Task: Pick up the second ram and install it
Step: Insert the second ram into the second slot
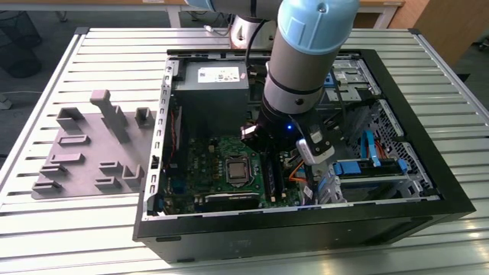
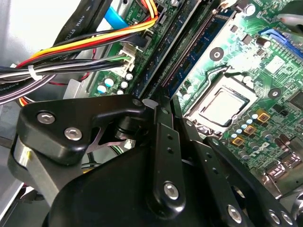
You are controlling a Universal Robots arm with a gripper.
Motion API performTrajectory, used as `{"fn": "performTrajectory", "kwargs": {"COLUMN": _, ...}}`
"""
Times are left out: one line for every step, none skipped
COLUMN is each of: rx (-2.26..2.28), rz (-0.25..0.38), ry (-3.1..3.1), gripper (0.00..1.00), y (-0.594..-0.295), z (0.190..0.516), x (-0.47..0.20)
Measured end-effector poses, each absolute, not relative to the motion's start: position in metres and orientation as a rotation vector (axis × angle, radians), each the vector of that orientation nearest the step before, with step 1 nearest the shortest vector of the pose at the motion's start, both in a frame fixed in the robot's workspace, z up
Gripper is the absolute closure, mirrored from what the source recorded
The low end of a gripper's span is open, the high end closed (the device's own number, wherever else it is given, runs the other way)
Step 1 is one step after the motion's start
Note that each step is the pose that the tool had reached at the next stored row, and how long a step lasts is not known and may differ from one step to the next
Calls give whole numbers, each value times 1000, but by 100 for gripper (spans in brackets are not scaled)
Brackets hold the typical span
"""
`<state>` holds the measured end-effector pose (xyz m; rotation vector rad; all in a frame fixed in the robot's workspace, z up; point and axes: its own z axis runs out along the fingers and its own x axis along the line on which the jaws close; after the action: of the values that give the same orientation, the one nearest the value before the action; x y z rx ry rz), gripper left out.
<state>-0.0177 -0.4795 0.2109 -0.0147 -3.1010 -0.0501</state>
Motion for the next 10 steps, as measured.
{"fn": "performTrajectory", "kwargs": {"rx": -15, "rz": -50, "ry": -3101, "gripper": 86, "y": -480, "z": 211, "x": -18}}
{"fn": "performTrajectory", "kwargs": {"rx": -15, "rz": -50, "ry": -3101, "gripper": 86, "y": -480, "z": 211, "x": -18}}
{"fn": "performTrajectory", "kwargs": {"rx": -15, "rz": -50, "ry": -3101, "gripper": 86, "y": -480, "z": 211, "x": -18}}
{"fn": "performTrajectory", "kwargs": {"rx": -15, "rz": -50, "ry": -3101, "gripper": 86, "y": -480, "z": 211, "x": -18}}
{"fn": "performTrajectory", "kwargs": {"rx": -15, "rz": -50, "ry": -3101, "gripper": 86, "y": -480, "z": 211, "x": -18}}
{"fn": "performTrajectory", "kwargs": {"rx": -15, "rz": -50, "ry": -3101, "gripper": 85, "y": -480, "z": 211, "x": -18}}
{"fn": "performTrajectory", "kwargs": {"rx": -15, "rz": -50, "ry": -3101, "gripper": 85, "y": -480, "z": 211, "x": -18}}
{"fn": "performTrajectory", "kwargs": {"rx": -15, "rz": -50, "ry": -3101, "gripper": 79, "y": -480, "z": 211, "x": -18}}
{"fn": "performTrajectory", "kwargs": {"rx": -15, "rz": -50, "ry": -3101, "gripper": 79, "y": -480, "z": 211, "x": -18}}
{"fn": "performTrajectory", "kwargs": {"rx": -15, "rz": -50, "ry": -3101, "gripper": 79, "y": -480, "z": 211, "x": -18}}
